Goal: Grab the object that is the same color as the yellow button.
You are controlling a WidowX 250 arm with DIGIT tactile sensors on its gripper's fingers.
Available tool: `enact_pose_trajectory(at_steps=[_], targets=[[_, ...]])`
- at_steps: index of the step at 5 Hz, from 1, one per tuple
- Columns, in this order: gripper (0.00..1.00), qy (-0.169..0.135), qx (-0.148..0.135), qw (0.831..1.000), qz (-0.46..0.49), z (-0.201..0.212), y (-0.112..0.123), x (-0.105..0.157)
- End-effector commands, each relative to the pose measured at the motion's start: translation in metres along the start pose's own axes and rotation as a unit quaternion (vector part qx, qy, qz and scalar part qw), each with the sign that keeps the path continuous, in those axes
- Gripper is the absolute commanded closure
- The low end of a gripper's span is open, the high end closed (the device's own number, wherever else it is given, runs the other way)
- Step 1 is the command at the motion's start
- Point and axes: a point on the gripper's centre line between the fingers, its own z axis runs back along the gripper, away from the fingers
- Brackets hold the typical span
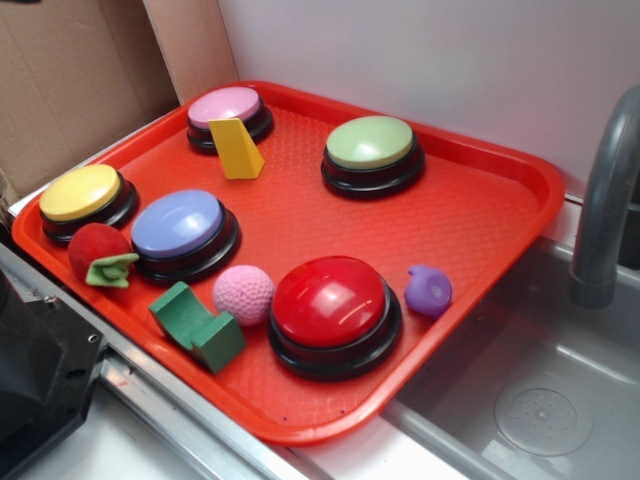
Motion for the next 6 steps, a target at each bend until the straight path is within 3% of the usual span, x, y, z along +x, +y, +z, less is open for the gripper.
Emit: enact_pose_trajectory(at_steps=[1,3,5,6], targets=[[0.00,-0.023,0.013,0.987,0.157,-0.039,0.016,0.053],[0.00,-0.090,0.039,0.961,0.258,-0.092,0.044,0.102],[0.00,-0.099,0.081,0.941,0.313,-0.142,0.072,0.139],[0.00,-0.075,0.086,0.943,0.313,-0.170,0.083,0.148]])
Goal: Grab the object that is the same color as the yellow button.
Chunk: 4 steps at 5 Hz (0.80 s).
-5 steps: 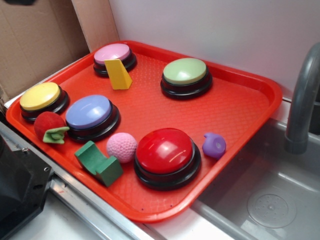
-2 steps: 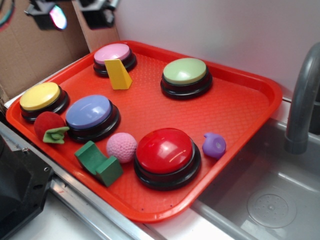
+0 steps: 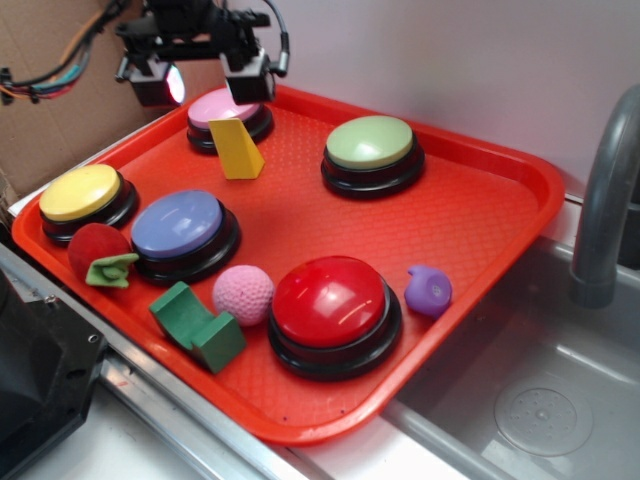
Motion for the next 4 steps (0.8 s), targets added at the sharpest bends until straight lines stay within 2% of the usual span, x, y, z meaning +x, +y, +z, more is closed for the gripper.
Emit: enact_pose_trajectory(at_steps=[1,3,4], targets=[[0.00,-0.002,-0.006,1.000,0.008,-0.030,0.003,0.028],[0.00,0.012,-0.002,1.000,-0.001,-0.050,0.006,0.026],[1.00,0.007,-0.008,1.000,0.008,-0.050,0.007,0.026]])
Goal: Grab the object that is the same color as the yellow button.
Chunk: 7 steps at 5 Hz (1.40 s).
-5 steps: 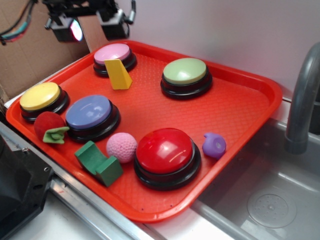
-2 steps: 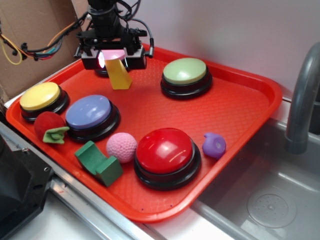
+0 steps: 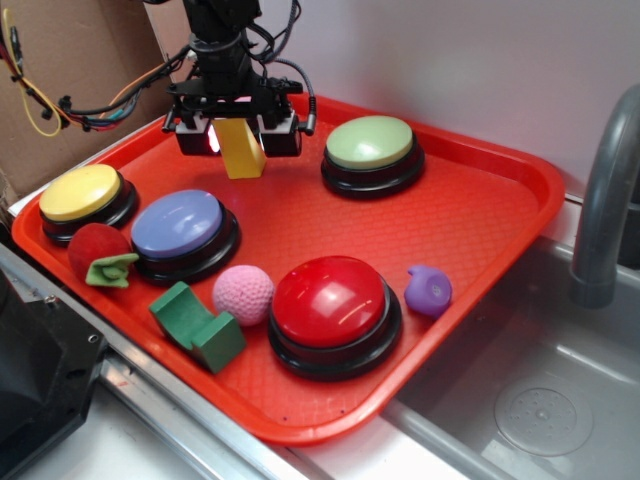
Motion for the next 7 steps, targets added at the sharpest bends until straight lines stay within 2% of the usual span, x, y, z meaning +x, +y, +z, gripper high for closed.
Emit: enact_pose_trajectory(at_steps=[1,2,3,4,5,6,7], targets=[[1.00,-0.027,-0.017,0.999,0.016,0.015,0.012,0.013],[1.00,-0.025,-0.025,0.999,-0.016,0.033,0.010,0.013],[1.00,-0.048,-0.012,0.996,-0.077,0.064,0.005,0.010],[1.00,-0.027,-0.015,0.989,-0.146,0.086,-0.002,0.002],[1.00,-0.007,-0.037,0.974,-0.222,0.123,-0.006,-0.021],[1.00,0.006,-0.062,0.964,-0.257,0.146,-0.003,-0.040],[1.00,0.006,-0.083,0.957,-0.277,0.153,0.003,-0.054]])
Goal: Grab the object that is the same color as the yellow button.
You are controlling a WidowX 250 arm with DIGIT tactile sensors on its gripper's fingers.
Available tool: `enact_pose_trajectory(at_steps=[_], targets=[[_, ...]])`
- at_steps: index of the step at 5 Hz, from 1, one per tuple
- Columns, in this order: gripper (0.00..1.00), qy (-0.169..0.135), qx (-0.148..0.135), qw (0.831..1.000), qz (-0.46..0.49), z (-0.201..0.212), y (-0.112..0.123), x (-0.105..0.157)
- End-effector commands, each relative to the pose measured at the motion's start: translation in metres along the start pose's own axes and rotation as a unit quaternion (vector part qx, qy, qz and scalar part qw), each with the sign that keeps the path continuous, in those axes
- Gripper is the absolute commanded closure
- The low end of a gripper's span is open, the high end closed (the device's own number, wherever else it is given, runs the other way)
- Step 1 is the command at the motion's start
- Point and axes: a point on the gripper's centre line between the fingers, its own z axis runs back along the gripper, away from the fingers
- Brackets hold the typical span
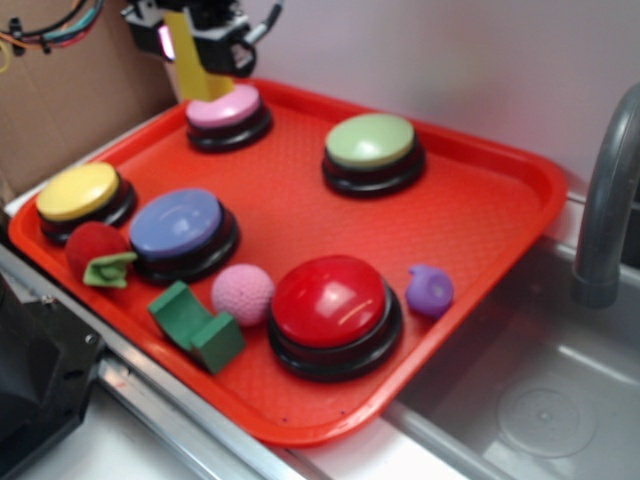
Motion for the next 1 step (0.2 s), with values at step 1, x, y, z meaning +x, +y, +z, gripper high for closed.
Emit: enact_pose_trajectory(at_steps=[1], targets=[[1.00,-0.026,-0.012,1.000,-0.003,0.0152,0.0082,-0.0027]])
